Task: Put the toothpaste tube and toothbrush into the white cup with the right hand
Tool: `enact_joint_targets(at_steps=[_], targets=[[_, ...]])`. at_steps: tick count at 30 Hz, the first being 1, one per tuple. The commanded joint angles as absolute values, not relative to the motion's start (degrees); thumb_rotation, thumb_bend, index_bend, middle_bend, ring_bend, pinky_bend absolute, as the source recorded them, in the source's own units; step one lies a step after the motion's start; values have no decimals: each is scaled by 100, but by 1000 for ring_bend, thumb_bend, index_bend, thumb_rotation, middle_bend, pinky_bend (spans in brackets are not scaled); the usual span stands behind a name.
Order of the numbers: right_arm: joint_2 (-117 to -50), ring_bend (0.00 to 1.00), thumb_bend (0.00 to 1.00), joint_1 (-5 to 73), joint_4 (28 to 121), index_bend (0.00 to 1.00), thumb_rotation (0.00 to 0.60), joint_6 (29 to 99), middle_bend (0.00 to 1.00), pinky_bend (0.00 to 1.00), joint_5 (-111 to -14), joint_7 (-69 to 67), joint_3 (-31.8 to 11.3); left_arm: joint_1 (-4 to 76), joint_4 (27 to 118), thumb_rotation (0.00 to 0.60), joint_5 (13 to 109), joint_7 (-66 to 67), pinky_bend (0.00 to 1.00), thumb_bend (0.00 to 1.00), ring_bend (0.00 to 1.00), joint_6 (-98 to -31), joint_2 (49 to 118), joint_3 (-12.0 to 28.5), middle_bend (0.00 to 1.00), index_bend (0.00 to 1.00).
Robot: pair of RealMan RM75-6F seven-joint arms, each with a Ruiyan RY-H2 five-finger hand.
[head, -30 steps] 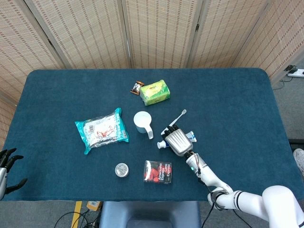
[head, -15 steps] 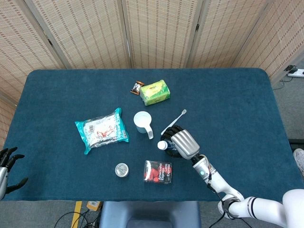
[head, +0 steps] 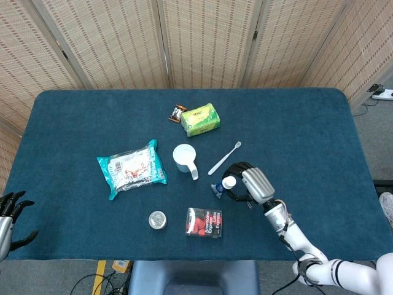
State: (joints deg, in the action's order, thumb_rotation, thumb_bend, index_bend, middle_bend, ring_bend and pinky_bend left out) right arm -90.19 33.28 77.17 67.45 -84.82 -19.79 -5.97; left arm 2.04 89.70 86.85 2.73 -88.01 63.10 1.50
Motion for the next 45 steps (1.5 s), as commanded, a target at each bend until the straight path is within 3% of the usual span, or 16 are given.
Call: enact_joint_targets(at_steps=[1,7,9,12,13,15,23,27,32,45], targets=[[-8960,295,300,3197,7551,632,600,6762,438,250,-8399,-2141,-560,216,8978,600,8695,285,163,204,128,-8788,6317,148,165,322],[-8729,282,262,3041,7474,603,600,6676,397,250,-8347,-2175,-442,261,8986,600,8769,334,163,204,128,-8736,6338,121,165,328],[-8570,229,209,3009,7516,459,600,6549,344,241,-8292,-2069,-386,273,8994,600,8783,343,163,204,128,-8739,6348,127,165,328],[-8309,122,125,2981,7652,127,600,6350,231,184,-8145,-1900,-367,292,9007,600,8806,359,163,204,128,-8734,6359,130,165,328],[-8231,96,108,2974,7700,53,600,6299,194,168,-8092,-1844,-375,297,9012,600,8812,366,163,204,128,-8730,6362,129,165,328],[-8074,61,97,2949,7810,0,600,6245,140,149,-7974,-1710,-418,305,9023,600,8823,368,163,204,128,-8724,6369,125,165,328],[-7810,51,96,2917,8161,14,600,6230,141,147,-7802,-1209,-548,316,9068,600,8851,387,163,204,128,-8717,6379,108,165,327],[-8004,51,96,2979,8098,220,600,6240,201,147,-7853,-185,-458,310,9097,600,8867,405,163,204,128,-8738,6375,100,165,327],[-8280,51,96,3102,7972,335,600,6075,220,147,-7769,714,-422,286,9089,600,8850,383,163,204,128,-8763,6358,95,165,328],[-9154,52,113,3378,7199,378,600,5695,244,146,-7421,1480,-566,267,8942,600,8791,220,163,204,128,-8734,6383,87,165,327]])
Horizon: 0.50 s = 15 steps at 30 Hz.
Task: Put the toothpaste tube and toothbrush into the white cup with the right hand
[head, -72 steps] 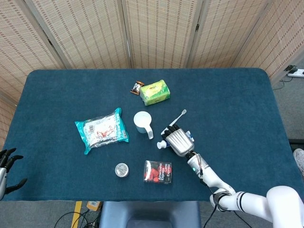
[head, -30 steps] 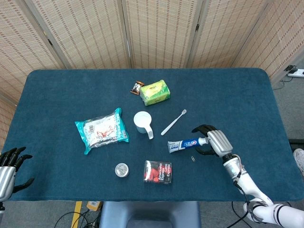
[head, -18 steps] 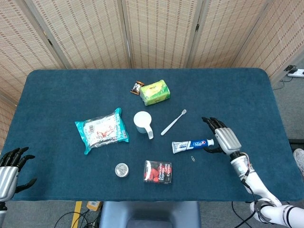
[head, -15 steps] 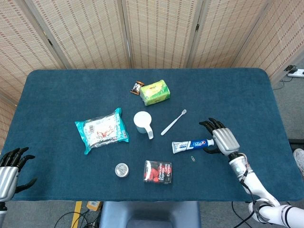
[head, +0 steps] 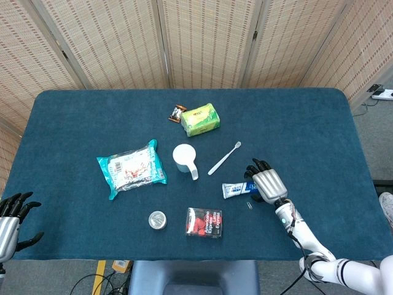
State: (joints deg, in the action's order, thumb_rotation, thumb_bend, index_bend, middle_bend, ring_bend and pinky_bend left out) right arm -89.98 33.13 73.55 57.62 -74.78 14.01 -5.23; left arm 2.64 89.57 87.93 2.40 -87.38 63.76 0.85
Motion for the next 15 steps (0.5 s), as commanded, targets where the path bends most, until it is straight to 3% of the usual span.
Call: enact_joint_targets(at_steps=[1,8,15], targets=[[-9204,53,115,3395,7156,381,600,5673,246,146,-7410,1494,-574,267,8930,600,8789,210,163,203,128,-8734,6385,88,165,327],[-9462,57,124,3525,6927,414,600,5457,258,146,-7315,1676,-594,249,8854,600,8769,134,163,204,128,-8742,6403,85,165,327],[-9588,74,201,3580,6778,484,600,5399,277,146,-7252,1715,-646,231,8774,600,8758,67,163,204,128,-8753,6427,81,165,327]])
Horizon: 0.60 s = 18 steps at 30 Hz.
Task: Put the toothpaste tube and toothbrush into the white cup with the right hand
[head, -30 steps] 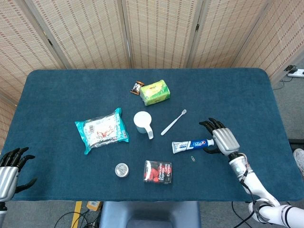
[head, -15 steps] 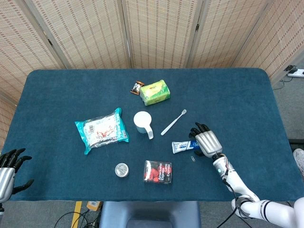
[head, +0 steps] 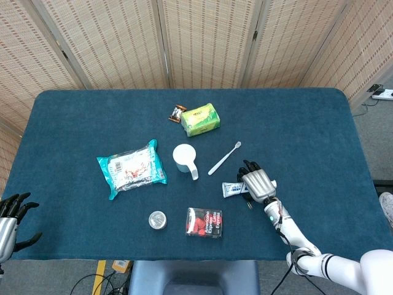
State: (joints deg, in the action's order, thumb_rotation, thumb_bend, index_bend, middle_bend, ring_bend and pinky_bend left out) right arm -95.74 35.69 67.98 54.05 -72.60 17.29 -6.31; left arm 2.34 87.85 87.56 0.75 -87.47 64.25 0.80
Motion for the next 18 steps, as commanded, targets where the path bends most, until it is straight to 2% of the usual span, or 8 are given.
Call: enact_joint_targets(at_steps=[1,10,18], targets=[[-9593,77,205,3586,6766,496,600,5396,282,146,-7249,1707,-655,230,8767,600,8759,63,163,204,128,-8757,6428,83,165,327],[-9633,106,308,3643,6800,636,600,5441,335,146,-7291,1552,-752,215,8734,600,8745,51,163,204,128,-8762,6442,80,165,322],[-8990,131,506,3579,8035,695,600,5890,374,146,-7368,816,-1241,191,8747,600,8745,28,163,204,128,-8816,6394,96,165,321]])
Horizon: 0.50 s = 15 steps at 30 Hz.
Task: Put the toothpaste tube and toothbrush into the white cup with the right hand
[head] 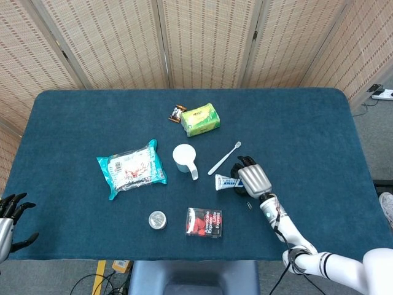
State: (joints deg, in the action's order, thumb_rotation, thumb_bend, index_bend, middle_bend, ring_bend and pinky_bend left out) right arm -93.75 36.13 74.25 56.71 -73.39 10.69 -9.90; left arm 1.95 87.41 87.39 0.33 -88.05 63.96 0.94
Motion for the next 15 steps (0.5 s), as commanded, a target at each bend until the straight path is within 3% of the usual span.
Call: enact_joint_targets(at_steps=[1,15], targets=[[-8907,131,513,3570,8169,697,600,5947,375,146,-7385,790,-1287,189,8749,600,8750,29,163,204,128,-8822,6395,95,165,320],[-8523,131,510,3871,9389,724,600,6066,395,146,-7358,-1097,-2238,139,8866,600,8810,45,163,204,128,-8913,6300,73,165,319]])
